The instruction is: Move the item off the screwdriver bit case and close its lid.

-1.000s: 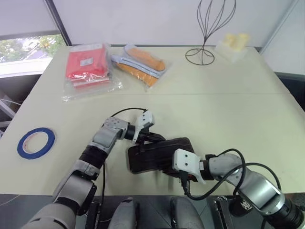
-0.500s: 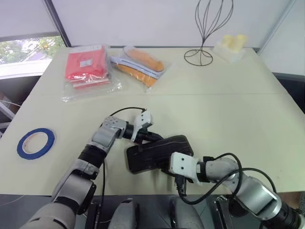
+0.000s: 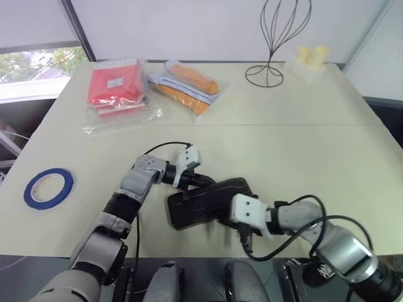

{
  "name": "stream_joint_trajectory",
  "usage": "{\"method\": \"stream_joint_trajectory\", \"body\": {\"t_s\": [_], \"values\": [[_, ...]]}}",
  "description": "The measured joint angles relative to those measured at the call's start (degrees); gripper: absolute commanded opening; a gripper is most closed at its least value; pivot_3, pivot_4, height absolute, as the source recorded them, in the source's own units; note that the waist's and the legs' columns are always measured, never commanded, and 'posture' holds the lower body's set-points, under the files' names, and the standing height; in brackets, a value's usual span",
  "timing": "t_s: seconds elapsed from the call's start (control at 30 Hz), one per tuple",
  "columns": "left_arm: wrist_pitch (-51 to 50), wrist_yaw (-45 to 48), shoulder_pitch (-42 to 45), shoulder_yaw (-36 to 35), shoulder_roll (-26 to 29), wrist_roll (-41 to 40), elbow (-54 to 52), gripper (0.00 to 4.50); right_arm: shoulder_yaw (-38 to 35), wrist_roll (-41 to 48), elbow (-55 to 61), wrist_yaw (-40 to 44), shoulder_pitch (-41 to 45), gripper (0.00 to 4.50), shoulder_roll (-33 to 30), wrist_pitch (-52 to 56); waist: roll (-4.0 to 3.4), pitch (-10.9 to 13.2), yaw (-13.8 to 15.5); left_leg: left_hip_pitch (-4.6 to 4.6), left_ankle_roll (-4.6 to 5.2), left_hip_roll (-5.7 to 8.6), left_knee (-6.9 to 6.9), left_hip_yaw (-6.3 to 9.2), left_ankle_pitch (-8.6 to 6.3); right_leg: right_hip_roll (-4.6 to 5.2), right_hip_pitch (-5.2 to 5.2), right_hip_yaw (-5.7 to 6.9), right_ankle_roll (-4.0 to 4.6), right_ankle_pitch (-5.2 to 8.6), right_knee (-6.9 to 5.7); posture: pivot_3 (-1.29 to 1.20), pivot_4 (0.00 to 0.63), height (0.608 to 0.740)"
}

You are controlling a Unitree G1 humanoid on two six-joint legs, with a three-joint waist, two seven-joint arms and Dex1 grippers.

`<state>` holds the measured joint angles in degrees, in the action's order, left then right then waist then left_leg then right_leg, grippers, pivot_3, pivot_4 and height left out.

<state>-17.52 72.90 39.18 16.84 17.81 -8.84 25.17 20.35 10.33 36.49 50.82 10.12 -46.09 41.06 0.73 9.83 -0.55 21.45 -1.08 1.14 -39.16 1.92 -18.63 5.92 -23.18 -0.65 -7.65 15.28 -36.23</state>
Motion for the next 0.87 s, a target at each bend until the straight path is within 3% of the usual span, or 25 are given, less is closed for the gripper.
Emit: {"method": "stream_joint_trajectory", "body": {"t_s": [0.3, 0.5, 0.73, 0.87], "values": [[-3.3, -4.5, 0.7, -5.7, 0.7, -3.4, -0.9, 0.00, -13.2, 15.2, 5.5, 11.3, -0.6, 0.09, -8.6, 2.4, 0.10, 0.1, -0.2, 0.06, 0.01, -0.02, 0.00, 0.01, -0.01, 0.00, -0.06, 0.00, -0.01, 0.00, 0.00, 0.00, 0.150, 0.740], [-13.6, -8.2, -5.5, -14.5, 8.6, -10.8, -20.8, 0.00, -23.1, 18.2, -1.9, 17.0, 5.1, 0.09, -15.0, -0.7, 0.04, 0.1, -0.2, 0.00, 0.01, -0.06, 0.06, 0.07, -0.01, -0.01, -0.10, -0.06, -0.01, 0.00, -0.02, 0.00, 0.150, 0.740], [-27.5, -13.7, -20.6, -20.2, 15.2, -20.5, -43.6, 0.00, -23.1, 14.3, -12.1, 19.5, 7.3, 0.09, -16.9, -9.0, 0.06, 0.1, -0.1, 0.06, 0.00, -0.09, 0.04, 0.02, -0.01, 0.10, -0.13, -0.14, -0.01, 0.00, 0.02, 0.00, 0.150, 0.740], [-30.8, -17.3, -24.5, -22.4, 15.9, -24.2, -49.7, 0.00, -22.8, 13.4, -13.3, 19.5, 7.7, 0.09, -16.9, -10.8, 0.04, 0.1, 0.0, 0.06, -0.01, -0.08, 0.03, 0.02, 0.00, 0.10, -0.12, -0.14, 0.00, 0.00, 0.01, 0.00, 0.150, 0.740]]}}
